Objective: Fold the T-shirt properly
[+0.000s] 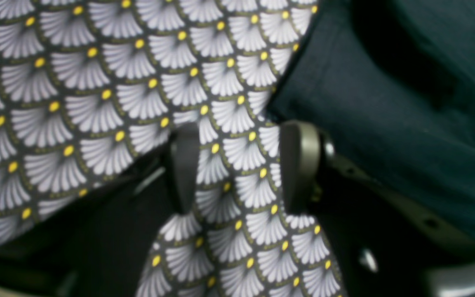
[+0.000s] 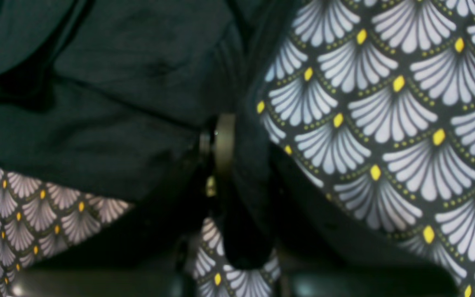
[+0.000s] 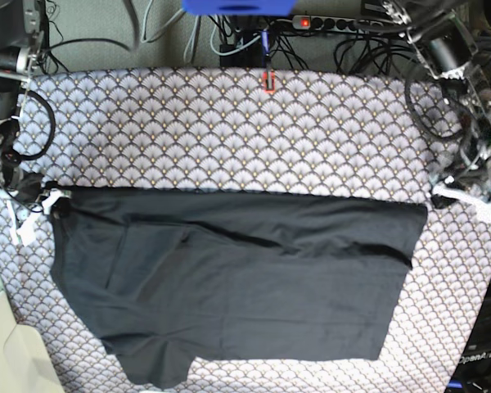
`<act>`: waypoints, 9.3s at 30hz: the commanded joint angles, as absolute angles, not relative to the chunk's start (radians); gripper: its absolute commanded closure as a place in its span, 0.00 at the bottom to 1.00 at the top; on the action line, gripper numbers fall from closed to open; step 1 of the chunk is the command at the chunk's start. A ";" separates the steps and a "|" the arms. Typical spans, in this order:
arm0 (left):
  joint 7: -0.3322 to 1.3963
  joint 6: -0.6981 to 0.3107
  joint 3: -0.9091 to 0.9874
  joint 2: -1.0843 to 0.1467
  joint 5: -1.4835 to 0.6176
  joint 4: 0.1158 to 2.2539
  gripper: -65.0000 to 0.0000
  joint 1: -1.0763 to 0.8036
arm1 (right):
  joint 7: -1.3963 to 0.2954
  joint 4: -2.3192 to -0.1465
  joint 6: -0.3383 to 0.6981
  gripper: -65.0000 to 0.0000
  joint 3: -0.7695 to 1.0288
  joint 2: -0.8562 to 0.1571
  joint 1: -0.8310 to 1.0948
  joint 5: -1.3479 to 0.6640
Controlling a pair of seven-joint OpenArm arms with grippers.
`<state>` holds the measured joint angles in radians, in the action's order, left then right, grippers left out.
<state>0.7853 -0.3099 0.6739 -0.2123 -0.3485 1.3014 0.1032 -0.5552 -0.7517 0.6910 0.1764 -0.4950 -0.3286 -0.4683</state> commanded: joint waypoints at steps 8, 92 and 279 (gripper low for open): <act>0.736 -0.311 0.642 -0.223 -0.366 1.279 0.50 0.203 | -0.598 -0.754 0.698 1.00 0.171 -0.501 -0.332 -0.447; 0.783 -0.320 0.766 -0.243 -0.458 1.475 1.00 -0.203 | -0.579 -1.184 0.698 1.00 0.182 -0.479 0.176 -0.449; 0.773 -0.306 0.665 -0.166 -0.061 1.438 0.51 0.311 | -0.108 -0.506 0.698 1.00 -0.260 -0.519 -0.636 -0.450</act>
